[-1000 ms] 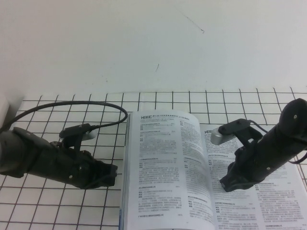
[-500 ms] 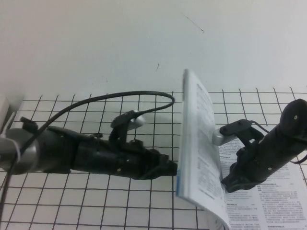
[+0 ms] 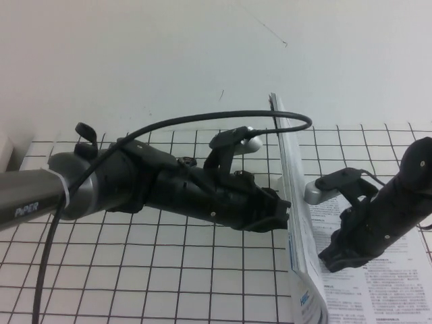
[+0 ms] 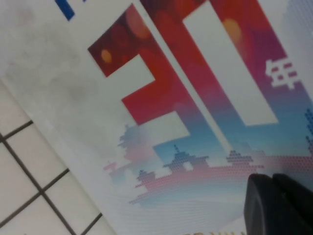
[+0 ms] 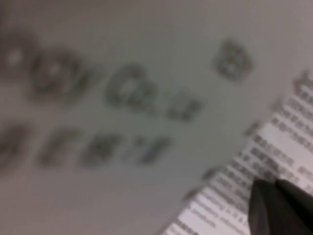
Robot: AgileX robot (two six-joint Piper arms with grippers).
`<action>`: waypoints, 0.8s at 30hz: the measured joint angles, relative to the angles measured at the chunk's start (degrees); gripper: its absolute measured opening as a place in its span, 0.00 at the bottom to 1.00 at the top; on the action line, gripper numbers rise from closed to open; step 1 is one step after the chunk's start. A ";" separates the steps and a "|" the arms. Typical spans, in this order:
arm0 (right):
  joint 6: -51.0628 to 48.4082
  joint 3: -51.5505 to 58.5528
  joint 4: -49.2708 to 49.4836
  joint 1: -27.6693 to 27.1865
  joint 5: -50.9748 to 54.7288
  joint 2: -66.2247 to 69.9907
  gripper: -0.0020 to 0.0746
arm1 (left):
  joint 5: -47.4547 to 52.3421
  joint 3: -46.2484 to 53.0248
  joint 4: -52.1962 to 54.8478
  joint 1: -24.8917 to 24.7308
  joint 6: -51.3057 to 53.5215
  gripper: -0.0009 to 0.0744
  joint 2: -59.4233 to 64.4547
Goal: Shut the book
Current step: 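Close the open booklet and leave it lying on the table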
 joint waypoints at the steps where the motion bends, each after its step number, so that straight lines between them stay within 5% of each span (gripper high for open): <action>1: 0.85 0.10 -0.77 0.00 0.15 -0.81 0.02 | 0.12 -0.51 0.44 0.00 -0.92 0.01 0.00; 11: 5.14 0.44 -7.38 -1.54 1.67 -23.79 0.02 | 0.95 -1.70 7.51 -0.39 -6.28 0.01 -5.30; 24: 14.18 4.94 -21.30 -1.58 14.02 -54.73 0.02 | 6.69 -1.70 43.79 -0.39 -23.62 0.01 -28.53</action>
